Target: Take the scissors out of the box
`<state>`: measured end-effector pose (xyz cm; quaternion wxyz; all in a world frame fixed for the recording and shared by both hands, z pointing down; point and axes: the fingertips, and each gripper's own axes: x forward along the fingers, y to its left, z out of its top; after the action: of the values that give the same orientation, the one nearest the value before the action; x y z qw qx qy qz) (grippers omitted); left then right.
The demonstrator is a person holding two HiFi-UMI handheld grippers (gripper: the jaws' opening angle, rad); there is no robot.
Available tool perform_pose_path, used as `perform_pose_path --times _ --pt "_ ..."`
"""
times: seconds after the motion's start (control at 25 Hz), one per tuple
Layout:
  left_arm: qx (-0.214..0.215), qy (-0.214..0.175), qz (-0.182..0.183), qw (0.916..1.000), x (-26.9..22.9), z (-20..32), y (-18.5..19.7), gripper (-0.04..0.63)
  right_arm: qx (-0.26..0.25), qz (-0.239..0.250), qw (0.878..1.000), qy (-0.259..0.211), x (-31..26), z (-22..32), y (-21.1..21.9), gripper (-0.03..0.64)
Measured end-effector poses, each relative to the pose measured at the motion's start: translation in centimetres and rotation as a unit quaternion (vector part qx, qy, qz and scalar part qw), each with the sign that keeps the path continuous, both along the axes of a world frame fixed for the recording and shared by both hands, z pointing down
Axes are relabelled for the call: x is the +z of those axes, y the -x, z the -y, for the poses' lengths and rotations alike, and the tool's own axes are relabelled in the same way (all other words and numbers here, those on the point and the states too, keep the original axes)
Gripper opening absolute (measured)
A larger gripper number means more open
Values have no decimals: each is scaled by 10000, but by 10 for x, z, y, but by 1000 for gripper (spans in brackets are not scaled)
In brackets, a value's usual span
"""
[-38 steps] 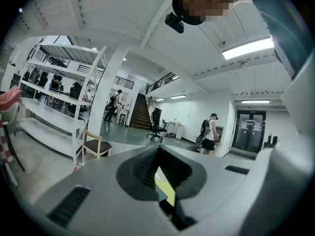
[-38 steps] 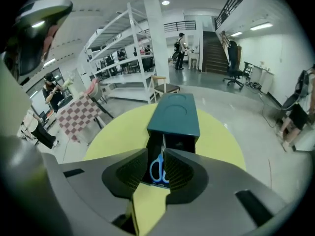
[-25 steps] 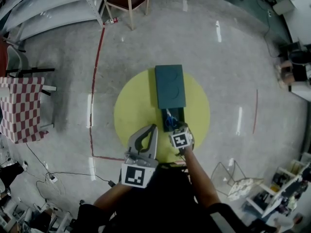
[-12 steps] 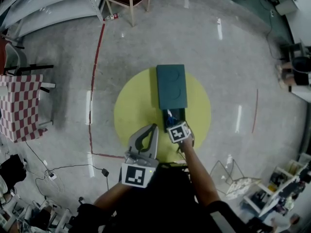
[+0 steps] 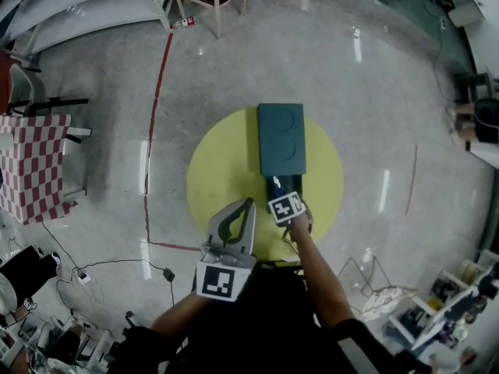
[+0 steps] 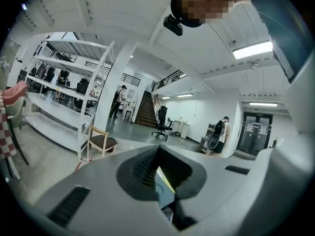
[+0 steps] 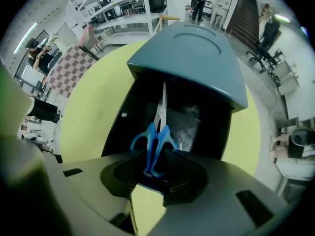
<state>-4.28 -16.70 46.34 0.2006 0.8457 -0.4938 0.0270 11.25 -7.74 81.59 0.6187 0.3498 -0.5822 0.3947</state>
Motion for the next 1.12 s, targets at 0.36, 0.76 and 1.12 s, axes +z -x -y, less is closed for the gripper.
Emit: perform_pose_path --times 0.36,0.76,1.12 --pt "-75 1 -6 10000 4 0 7 0 -74 108 9999 -89 3 0 6 78" --pt "-85 66 -8 9999 5 -10 5 0 -49 164 9998 -79 -3 2 6 75" --pt "-76 10 -3 10000 3 -16 5 0 20 352 9994 -58 -10 -4 12 74"
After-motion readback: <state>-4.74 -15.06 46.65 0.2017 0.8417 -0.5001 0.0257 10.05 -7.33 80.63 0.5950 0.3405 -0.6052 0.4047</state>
